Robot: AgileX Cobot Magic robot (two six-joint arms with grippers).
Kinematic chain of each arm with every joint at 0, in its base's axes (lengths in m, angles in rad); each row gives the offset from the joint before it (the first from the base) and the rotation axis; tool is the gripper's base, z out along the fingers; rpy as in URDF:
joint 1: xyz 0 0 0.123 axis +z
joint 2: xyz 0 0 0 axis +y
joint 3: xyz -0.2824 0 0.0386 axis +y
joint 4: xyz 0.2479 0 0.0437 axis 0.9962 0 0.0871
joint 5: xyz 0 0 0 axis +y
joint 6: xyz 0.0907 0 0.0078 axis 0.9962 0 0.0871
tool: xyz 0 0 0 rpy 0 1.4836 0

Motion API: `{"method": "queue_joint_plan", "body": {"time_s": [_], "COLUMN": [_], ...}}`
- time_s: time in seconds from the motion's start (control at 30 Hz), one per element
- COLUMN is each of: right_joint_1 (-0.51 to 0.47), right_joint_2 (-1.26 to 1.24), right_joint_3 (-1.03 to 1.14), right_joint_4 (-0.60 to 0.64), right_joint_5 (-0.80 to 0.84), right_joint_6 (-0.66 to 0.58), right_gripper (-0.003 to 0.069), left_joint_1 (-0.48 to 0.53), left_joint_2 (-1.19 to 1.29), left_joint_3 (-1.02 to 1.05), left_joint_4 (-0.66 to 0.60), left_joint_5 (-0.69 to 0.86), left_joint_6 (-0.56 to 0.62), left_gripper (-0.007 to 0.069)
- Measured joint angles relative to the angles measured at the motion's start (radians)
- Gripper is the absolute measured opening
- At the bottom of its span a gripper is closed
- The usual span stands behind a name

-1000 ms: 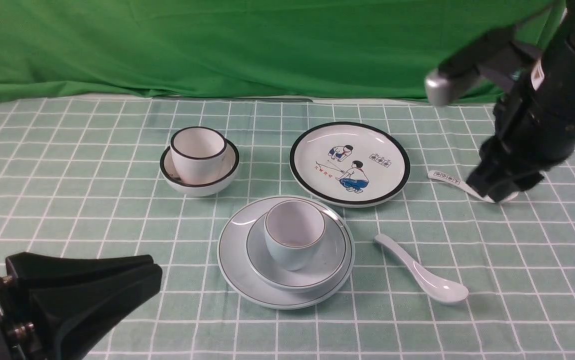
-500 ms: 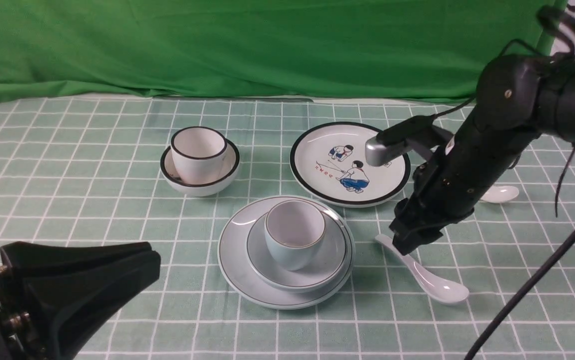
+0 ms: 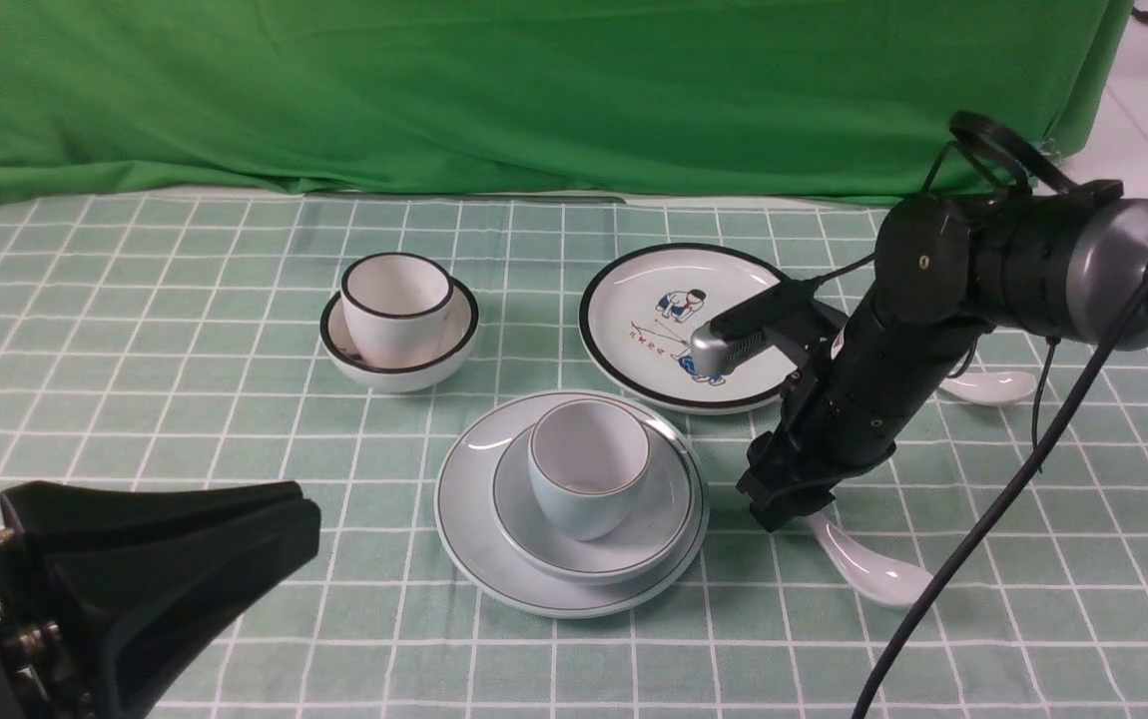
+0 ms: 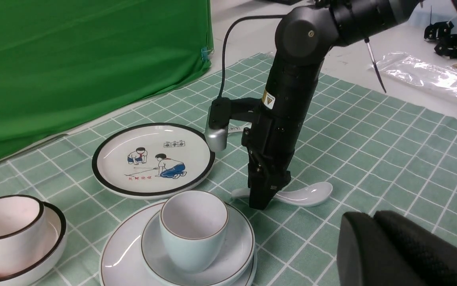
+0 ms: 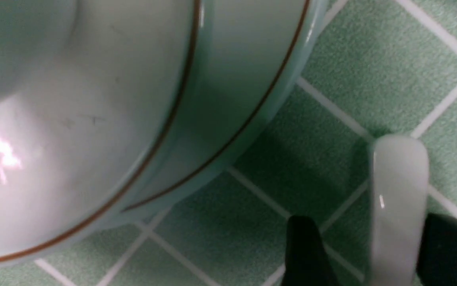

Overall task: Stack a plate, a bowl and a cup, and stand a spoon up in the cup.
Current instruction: Use the right arm to grab a blue soup spoon, then use the right arm to put the blue soup spoon into the blue teacup in the middle

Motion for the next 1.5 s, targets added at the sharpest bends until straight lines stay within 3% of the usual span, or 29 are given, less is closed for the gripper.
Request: {"method": "queue_joint_plan", "body": {"time_s": [0.3, 0.5, 0.73, 0.9, 1.03, 1.2, 1.23, 1.27, 1.33, 1.5], "right_joint_1": [0.0, 0.0, 0.001, 0.002, 0.025, 0.149, 0.16, 0.192, 0.245, 0.289], "right_joint_2": [0.018, 0.019, -0.081, -0.284, -0.494, -0.636, -0.636, -0.633, -0.615, -0.533], "right_joint_3": [-0.002, -0.006, 0.014, 0.079, 0.236, 0.523, 0.539, 0.584, 0.636, 0.65], "right_joint_4": [-0.006, -0.022, -0.008, 0.003, 0.054, 0.131, 0.131, 0.128, 0.091, -0.081], "right_joint_5": [0.008, 0.055, 0.15, 0.076, -0.191, -0.834, -0.859, -1.019, -1.22, -1.47], "right_joint_6": [0.002, 0.013, 0.035, 0.069, 0.092, 0.146, 0.156, 0.187, 0.243, 0.378], "right_gripper": [0.0389, 0.0158, 0.0165, 0.0165, 0.0165, 0.0165, 0.0165, 0.0165, 0.0169, 0.0169], "left_joint_1": [0.0, 0.0, 0.0, 0.0, 0.0, 0.0, 0.0, 0.0, 0.0, 0.0], "left_joint_2": [0.0, 0.0, 0.0, 0.0, 0.0, 0.0, 0.0, 0.0, 0.0, 0.0], "left_joint_3": [0.0, 0.0, 0.0, 0.0, 0.0, 0.0, 0.0, 0.0, 0.0, 0.0], "left_joint_4": [0.0, 0.0, 0.0, 0.0, 0.0, 0.0, 0.0, 0.0, 0.0, 0.0], "left_joint_5": [0.0, 0.012, 0.04, 0.044, 0.043, 0.032, 0.032, 0.027, 0.02, 0.008], "left_joint_6": [0.0, 0.0, 0.0, 0.0, 0.0, 0.0, 0.0, 0.0, 0.0, 0.0], "left_gripper": [0.001, 0.001, 0.001, 0.001, 0.0011, 0.0011, 0.0011, 0.0011, 0.0011, 0.0011]}}
